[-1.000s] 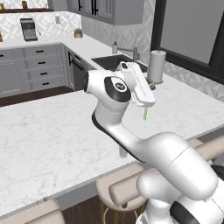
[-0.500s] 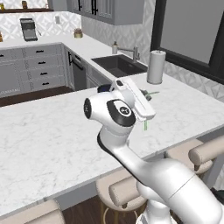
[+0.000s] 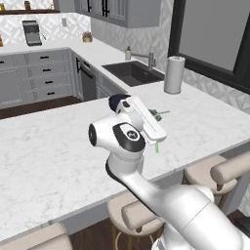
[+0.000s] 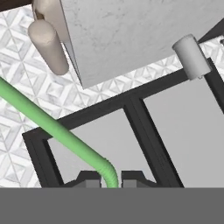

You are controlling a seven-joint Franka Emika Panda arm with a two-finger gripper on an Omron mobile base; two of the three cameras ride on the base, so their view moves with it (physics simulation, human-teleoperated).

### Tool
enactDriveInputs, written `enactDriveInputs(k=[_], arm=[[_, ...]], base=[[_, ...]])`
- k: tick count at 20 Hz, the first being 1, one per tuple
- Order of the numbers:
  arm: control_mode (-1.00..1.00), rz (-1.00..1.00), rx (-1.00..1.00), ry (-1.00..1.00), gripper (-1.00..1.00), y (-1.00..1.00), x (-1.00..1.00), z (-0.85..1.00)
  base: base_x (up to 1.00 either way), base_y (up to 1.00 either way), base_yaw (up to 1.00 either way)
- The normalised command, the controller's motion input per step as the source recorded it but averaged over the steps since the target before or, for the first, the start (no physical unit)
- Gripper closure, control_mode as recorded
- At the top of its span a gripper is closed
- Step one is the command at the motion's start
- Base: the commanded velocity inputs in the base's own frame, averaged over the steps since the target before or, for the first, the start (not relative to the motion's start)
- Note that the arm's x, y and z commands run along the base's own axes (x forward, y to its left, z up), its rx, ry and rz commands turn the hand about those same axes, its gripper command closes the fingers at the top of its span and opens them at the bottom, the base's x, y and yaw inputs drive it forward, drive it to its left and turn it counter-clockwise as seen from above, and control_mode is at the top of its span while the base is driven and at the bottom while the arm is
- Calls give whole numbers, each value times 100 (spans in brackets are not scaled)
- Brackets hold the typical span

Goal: Take a straw from the drawer in front and place it inside the glass cup on the dining counter.

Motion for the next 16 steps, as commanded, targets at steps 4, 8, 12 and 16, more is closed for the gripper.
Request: enactDriveInputs(k=[4,8,12,16], arm=[[-100,0,-3,0,100,0,8,-40],[-100,0,-2,-1,100,0,25,-33],[-100,0,0,-2,100,0,40,-18],[-100,0,0,0,100,0,38,-15]], base=[[0,0,0],[0,0,0],[0,0,0],[0,0,0]])
